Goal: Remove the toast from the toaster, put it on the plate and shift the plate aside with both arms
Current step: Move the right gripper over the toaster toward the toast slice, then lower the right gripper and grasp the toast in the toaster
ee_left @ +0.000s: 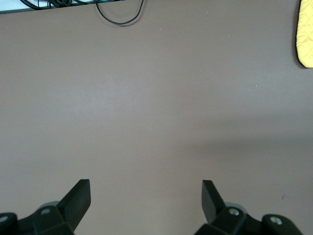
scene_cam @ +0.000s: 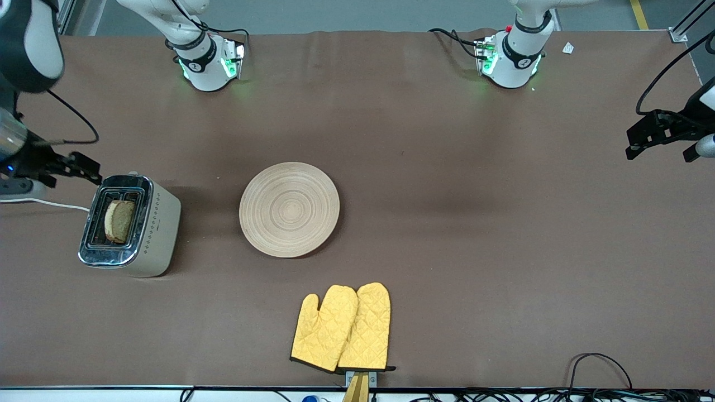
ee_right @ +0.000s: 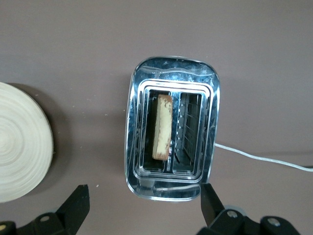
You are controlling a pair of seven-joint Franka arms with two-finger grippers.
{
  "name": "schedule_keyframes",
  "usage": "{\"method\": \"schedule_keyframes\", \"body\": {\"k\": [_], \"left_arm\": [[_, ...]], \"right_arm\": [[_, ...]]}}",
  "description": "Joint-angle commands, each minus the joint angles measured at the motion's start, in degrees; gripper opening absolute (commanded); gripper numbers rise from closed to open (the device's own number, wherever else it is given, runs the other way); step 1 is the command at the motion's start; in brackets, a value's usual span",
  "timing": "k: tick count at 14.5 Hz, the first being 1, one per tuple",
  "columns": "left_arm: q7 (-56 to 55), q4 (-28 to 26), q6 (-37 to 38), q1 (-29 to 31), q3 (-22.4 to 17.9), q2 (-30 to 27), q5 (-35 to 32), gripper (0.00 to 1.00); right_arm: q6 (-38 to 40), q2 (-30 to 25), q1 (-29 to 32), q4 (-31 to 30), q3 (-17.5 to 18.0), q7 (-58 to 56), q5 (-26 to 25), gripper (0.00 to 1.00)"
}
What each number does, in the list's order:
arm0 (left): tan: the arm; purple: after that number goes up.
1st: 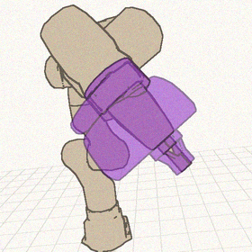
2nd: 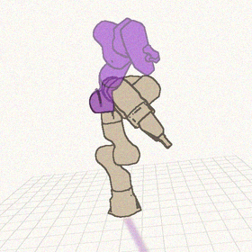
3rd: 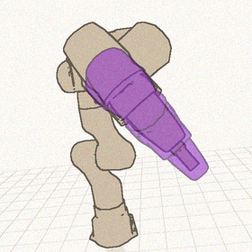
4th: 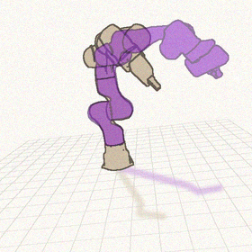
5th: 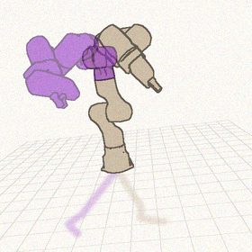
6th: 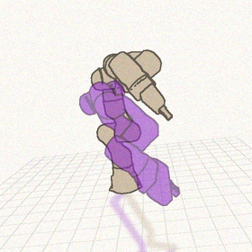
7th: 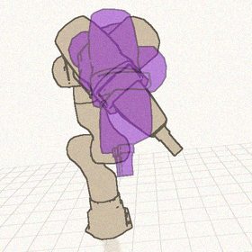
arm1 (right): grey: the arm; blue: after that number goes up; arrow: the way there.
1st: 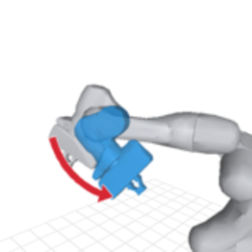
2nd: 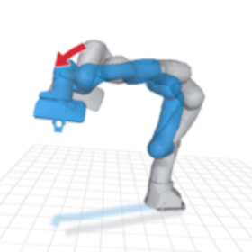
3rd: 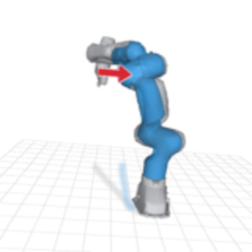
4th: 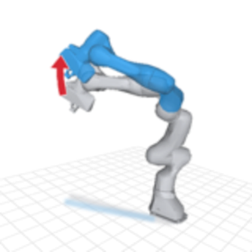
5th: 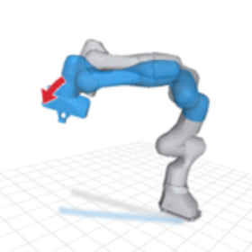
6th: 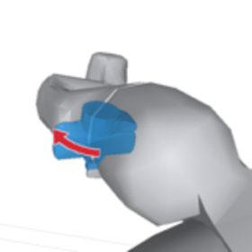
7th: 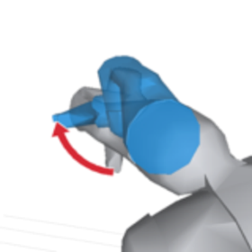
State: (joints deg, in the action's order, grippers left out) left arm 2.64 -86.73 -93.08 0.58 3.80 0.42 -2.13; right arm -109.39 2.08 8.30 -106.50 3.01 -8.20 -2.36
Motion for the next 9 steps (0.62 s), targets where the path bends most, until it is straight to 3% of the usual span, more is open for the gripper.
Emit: {"method": "schedule_keyframes", "body": {"k": [1, 7, 9], "left_arm": [[0.8, 1.0, 0.4, 0.0, 0.0, 0.5, -0.9, 1.0], [0.8, 1.0, 0.4, 0.0, 0.0, 0.6, -0.9, 1.0], [0.8, 1.0, 0.4, 0.0, 0.0, 0.6, -0.9, 1.0]], "right_arm": [[-6.5, 1.0, 0.8, -5.7, 0.3, -1.0, 0.5, 1.0], [-11.9, 7.8, 1.1, -6.1, -1.2, -1.0, -0.6, 0.99], [-12.3, 8.4, 1.0, -6.0, -1.4, -1.1, -0.6, 0.43]]}}
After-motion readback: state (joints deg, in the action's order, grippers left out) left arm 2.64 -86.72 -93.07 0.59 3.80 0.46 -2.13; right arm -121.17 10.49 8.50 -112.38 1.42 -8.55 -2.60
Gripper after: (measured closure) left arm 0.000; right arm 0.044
